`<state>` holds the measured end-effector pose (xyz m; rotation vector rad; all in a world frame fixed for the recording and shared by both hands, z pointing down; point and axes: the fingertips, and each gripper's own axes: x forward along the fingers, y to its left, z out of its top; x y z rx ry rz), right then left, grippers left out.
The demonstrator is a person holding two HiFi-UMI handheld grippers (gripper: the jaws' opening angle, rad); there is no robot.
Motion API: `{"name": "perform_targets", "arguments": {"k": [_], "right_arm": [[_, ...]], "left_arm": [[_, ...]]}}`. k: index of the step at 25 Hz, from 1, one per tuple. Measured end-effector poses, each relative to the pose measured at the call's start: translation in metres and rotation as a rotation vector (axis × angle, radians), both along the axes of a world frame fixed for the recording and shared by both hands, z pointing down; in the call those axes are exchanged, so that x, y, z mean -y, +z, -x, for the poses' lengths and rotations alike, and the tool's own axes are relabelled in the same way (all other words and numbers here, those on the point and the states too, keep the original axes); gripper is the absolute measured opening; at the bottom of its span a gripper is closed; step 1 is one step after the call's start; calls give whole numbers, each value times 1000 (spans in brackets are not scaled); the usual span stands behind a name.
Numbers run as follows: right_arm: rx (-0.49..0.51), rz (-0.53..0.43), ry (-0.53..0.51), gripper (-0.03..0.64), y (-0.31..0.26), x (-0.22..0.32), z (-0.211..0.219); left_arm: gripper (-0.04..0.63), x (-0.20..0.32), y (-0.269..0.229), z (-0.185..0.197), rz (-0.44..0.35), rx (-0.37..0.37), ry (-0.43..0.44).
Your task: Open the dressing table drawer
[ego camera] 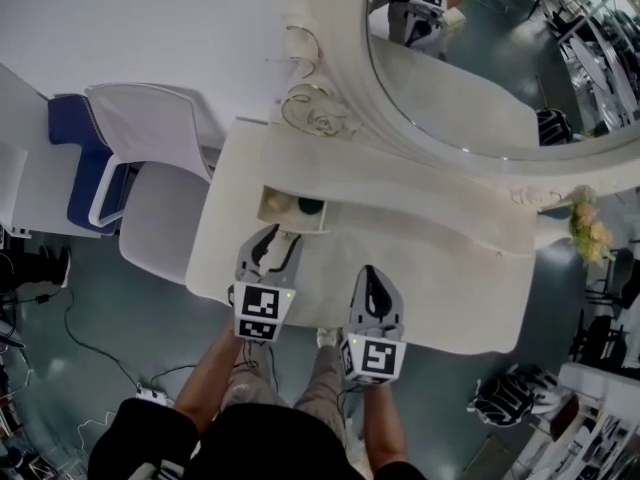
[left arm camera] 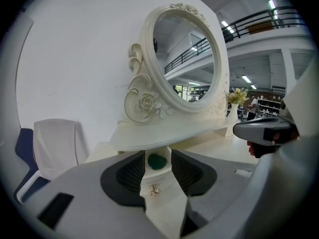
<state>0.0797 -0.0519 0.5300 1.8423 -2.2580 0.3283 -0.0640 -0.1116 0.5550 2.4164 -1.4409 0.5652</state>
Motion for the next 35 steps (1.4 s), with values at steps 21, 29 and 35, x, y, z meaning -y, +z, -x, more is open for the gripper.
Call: {"name": "perform_targets", "arguments": {"k": [21,29,35], "right_arm": [[-24,-187,-108,-2,-140,22,13],[-6,-255,-178,-2,-174,22,21],[-10,-269,-199,-2,-187,20,15]], "left_arm": [[153,-21,-161,15,-195,-40,-70],[117,-31,-201,15,-260,-44,-104],[81,-38,-216,9,-291,-48,-127]]}}
